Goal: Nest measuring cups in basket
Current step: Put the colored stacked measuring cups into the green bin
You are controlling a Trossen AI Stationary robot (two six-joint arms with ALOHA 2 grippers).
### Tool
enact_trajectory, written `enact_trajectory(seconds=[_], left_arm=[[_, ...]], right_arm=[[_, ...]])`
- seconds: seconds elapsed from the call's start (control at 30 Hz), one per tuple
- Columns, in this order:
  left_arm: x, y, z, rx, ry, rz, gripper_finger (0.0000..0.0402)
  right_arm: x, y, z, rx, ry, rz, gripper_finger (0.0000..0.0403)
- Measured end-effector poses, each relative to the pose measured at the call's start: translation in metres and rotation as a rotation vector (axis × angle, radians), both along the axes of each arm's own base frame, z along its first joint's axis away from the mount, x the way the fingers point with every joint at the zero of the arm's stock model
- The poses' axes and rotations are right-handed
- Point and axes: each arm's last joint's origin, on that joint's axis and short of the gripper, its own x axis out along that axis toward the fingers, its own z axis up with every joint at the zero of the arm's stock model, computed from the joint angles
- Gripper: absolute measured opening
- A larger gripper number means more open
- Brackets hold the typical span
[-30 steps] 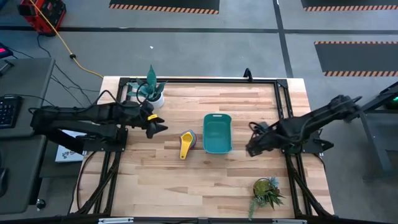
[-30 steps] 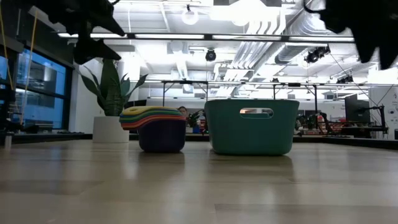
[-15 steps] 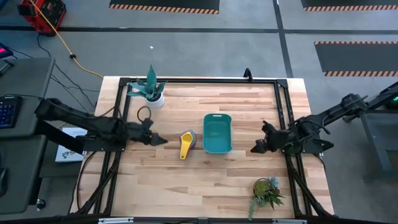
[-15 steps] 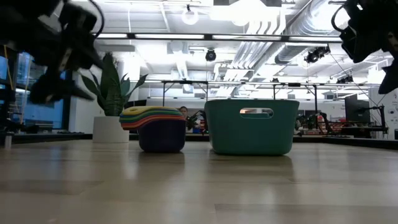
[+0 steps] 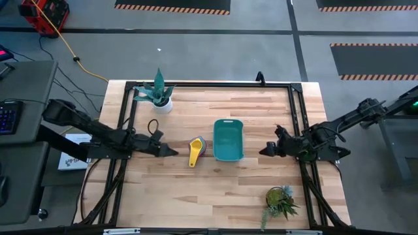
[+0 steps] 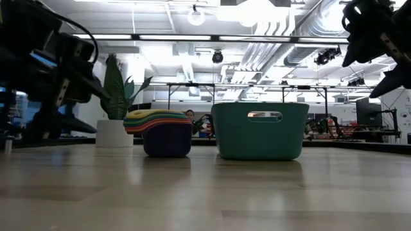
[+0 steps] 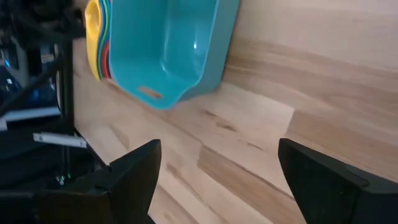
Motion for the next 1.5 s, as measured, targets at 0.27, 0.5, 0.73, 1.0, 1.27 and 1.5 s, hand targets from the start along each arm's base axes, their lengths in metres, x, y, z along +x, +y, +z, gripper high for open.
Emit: enact_trajectory(seconds=[0.27,0.5,0.73,1.0,1.27,1.5], left_arm=[[0.029,-0.003,0.002,0.074,0.057,-0.053,0.0269],[0.048,-0.003,-0.005,0.077,0.001,-0.095,0.0269],[0.061,-0.003,-0.015,0.037,-0.058,-0.097,0.0269],[0.087,-0.007,-0.017,0.058,-0.081,-0.108,0.0269],[0.109,-0.006,-0.018,0.084,-0.099,-0.105,0.0269],[0.121,-0.010,-0.018,0.107,-0.112,-0.194,0.0269]], right_arm=[[0.000,-0.001,0.000,0.008,-0.012,-0.069,0.0315],[0.000,-0.001,0.000,0.013,-0.012,-0.082,0.0315],[0.000,-0.002,0.000,0.003,-0.017,-0.092,0.0315],[0.000,-0.002,0.000,0.003,-0.016,-0.091,0.0315],[0.000,-0.002,0.000,-0.001,-0.016,-0.087,0.0315],[0.000,-0.002,0.000,-0.001,-0.016,-0.086,0.0315]])
